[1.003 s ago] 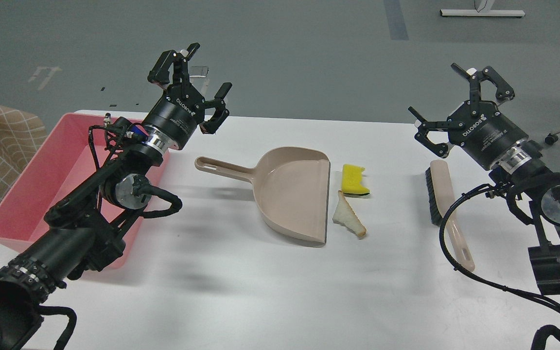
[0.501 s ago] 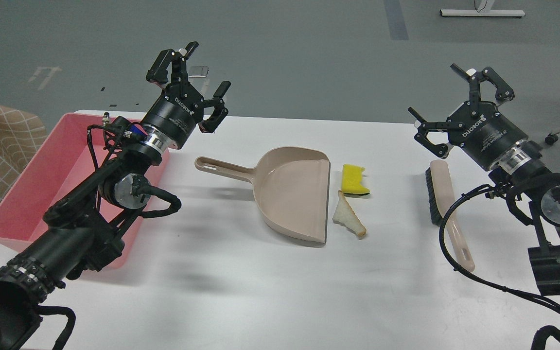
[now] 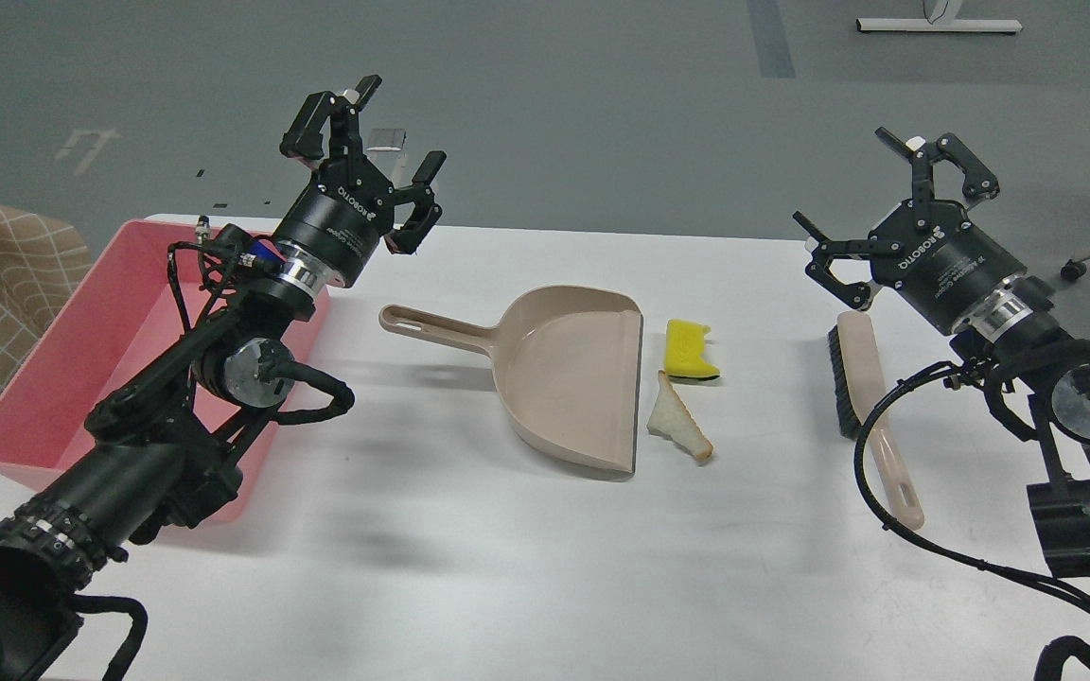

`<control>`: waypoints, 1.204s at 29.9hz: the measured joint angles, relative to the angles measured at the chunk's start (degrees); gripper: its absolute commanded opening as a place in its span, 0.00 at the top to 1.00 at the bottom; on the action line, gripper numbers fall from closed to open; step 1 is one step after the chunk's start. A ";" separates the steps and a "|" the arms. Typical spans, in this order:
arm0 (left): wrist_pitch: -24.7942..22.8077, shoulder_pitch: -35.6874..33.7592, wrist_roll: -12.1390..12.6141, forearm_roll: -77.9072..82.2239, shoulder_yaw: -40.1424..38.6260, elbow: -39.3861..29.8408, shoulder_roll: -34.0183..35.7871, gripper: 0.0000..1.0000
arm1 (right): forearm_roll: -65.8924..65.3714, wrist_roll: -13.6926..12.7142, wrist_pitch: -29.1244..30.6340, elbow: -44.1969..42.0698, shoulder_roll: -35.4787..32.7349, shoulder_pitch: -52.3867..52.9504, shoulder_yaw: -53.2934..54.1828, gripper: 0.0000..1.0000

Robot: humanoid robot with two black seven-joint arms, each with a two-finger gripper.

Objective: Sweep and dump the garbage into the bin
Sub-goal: 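Move the left gripper down toward the beige dustpan handle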

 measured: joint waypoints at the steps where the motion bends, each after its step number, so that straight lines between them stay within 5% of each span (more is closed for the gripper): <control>1: 0.05 0.00 0.00 0.00 0.00 0.00 0.00 0.02 | 0.00 0.00 0.00 0.01 0.00 0.06 0.00 0.00; 11: 5.76 0.02 -0.05 2.72 0.44 -2.76 0.32 0.02 | 0.00 0.00 0.00 0.03 0.00 0.25 0.00 0.00; 29: 41.85 2.37 0.51 21.18 16.85 -24.70 5.91 0.02 | 0.01 0.00 0.00 -0.06 0.00 0.25 0.02 0.00; 36: 47.08 2.37 2.22 26.33 25.96 -28.55 9.21 0.02 | 0.00 0.00 0.00 -0.06 0.00 0.16 0.00 0.00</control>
